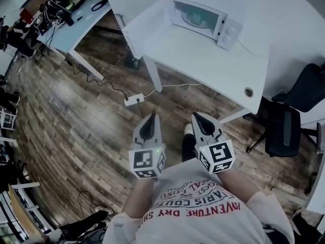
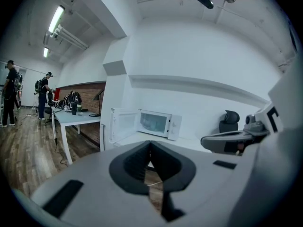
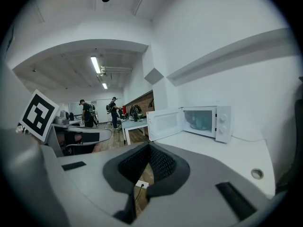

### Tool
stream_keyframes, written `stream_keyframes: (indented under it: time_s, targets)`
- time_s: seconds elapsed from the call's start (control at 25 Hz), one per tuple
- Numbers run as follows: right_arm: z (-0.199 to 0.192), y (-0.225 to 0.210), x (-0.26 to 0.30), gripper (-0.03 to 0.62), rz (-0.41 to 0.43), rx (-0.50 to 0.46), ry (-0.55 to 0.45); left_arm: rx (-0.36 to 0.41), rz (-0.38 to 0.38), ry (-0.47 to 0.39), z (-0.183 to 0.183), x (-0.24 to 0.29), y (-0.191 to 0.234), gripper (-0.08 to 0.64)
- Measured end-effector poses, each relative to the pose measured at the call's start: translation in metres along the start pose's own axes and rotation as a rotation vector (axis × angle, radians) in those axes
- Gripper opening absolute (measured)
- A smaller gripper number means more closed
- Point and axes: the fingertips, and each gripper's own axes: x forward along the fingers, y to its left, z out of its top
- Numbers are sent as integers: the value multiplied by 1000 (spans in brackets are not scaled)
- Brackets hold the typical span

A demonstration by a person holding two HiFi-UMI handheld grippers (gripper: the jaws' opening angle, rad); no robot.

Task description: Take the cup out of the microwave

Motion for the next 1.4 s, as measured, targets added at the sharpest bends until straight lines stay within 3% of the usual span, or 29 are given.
stream_keyframes:
  time_s: [0.48, 0.88, 1.08, 1.4]
  targets:
    - [65, -164, 131, 11, -6, -8, -26, 64, -40, 17, 59, 219, -17, 5]
    - [74, -258, 186, 11, -101, 46, 13, 38, -107, 57, 78, 328, -27, 5]
    - [72, -287, 203, 11, -171, 67, 27, 57, -174, 74, 83, 380, -30, 5]
    - [90, -342, 246, 11, -350, 121, -1, 144, -355, 113, 98, 465, -39, 5]
